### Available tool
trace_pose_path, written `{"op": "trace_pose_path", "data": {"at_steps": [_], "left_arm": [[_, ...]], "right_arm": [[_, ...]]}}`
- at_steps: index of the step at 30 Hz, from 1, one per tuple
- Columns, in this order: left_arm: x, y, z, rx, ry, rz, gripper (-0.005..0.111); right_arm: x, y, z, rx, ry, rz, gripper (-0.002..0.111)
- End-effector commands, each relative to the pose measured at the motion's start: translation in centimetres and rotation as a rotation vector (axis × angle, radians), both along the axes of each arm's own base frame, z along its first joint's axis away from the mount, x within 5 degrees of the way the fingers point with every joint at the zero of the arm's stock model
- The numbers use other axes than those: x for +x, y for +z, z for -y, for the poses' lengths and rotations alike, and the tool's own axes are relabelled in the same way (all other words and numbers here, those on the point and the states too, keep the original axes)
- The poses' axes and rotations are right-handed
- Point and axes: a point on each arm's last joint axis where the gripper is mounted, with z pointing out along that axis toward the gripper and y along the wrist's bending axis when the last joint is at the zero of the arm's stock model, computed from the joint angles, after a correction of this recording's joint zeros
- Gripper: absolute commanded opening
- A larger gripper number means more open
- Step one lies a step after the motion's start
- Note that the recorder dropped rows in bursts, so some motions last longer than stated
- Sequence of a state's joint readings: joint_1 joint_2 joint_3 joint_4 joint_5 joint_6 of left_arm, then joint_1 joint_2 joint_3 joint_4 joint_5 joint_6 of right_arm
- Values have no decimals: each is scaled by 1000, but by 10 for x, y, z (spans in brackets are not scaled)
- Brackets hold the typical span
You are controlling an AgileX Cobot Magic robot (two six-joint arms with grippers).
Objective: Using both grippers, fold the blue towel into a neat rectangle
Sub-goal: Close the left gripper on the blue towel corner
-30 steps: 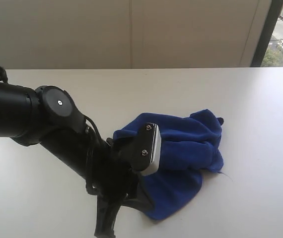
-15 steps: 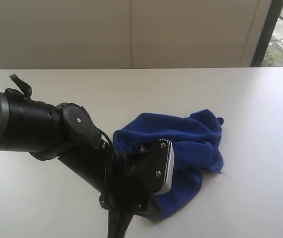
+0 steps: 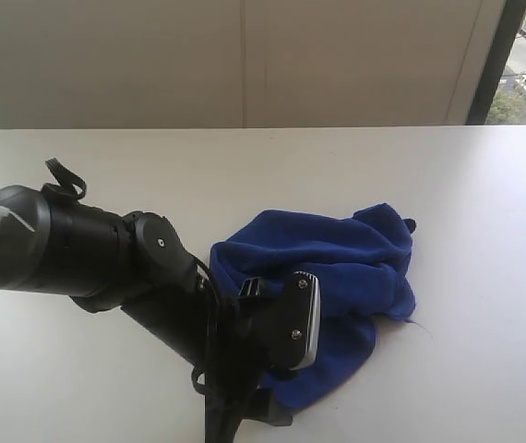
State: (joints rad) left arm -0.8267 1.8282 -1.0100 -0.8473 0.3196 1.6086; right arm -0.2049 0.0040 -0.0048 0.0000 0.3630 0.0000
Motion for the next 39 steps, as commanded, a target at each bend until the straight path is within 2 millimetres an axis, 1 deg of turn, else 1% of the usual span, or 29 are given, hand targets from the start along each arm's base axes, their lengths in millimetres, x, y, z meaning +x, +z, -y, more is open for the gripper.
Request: {"op": "trace_pose_path", "data": {"at_steps": [1, 7, 13, 15, 20, 21, 27, 29, 31, 32, 37, 39], "left_arm": [[1, 1, 2, -10, 9, 8, 52], [2, -15, 3, 24, 7, -21, 52], [6, -15, 3, 22, 29, 19, 51], [6, -15, 3, 23, 31, 20, 47], [6, -15, 3, 23, 24, 24, 28], [6, -15, 3, 23, 24, 24, 26], [5, -15, 3, 24, 15, 18, 26], [5, -15, 3, 24, 15, 18, 18], [5, -15, 3, 22, 15, 19, 3], [5, -15, 3, 24, 10, 23, 0], [4, -13, 3, 18, 5, 17, 0], [4, -7, 3, 6, 7, 31, 0]], "right_arm": [[0, 0, 0, -3, -6, 14, 44], [0, 0, 0, -3, -6, 14, 44], [0, 0, 0, -3, -6, 14, 44], [0, 0, 0, -3, -6, 14, 44], [0, 0, 0, -3, -6, 14, 44], [0, 0, 0, -3, -6, 14, 44], [0, 0, 0, -3, -6, 14, 44], [0, 0, 0, -3, -6, 14, 44], [0, 0, 0, -3, -6, 14, 44], [0, 0, 0, -3, -6, 14, 44], [0, 0, 0, -3, -6, 14, 44], [0, 0, 0, -3, -6, 14, 44]]}}
